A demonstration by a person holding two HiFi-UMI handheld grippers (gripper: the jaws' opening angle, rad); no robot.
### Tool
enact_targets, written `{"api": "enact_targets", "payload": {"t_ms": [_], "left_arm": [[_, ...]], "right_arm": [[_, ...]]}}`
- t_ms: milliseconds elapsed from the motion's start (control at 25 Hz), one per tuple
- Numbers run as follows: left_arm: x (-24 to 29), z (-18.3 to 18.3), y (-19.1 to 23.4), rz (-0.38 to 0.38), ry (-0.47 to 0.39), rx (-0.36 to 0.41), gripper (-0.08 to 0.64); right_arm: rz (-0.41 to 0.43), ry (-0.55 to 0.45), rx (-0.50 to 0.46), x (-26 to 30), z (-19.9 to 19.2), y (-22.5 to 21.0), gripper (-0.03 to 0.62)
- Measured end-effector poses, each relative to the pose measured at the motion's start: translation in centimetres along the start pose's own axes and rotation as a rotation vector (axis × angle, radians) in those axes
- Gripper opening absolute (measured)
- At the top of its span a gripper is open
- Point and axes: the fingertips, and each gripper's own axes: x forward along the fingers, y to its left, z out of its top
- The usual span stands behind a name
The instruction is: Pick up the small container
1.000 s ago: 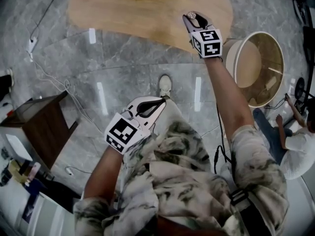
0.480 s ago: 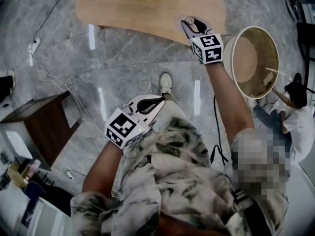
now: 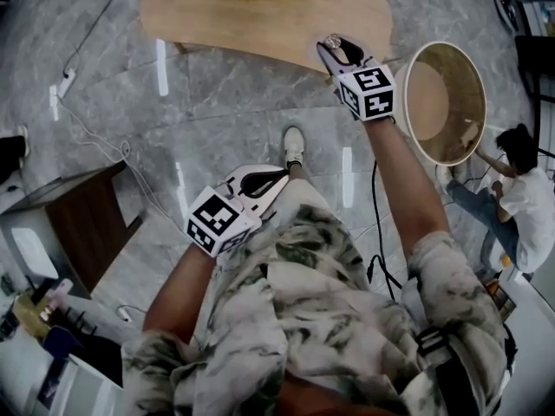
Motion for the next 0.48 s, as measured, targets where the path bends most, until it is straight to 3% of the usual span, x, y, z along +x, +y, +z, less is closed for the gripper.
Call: {"api": "enact_targets", "payload": {"t_ms": [480], "left_arm": [[-1.8,-1.6,-2.2,-0.004,-0.001,0.012,0.021]], "right_arm": [[0.004,-0.01,-0.002,-3.0,0.6,2.5,0.157]]}}
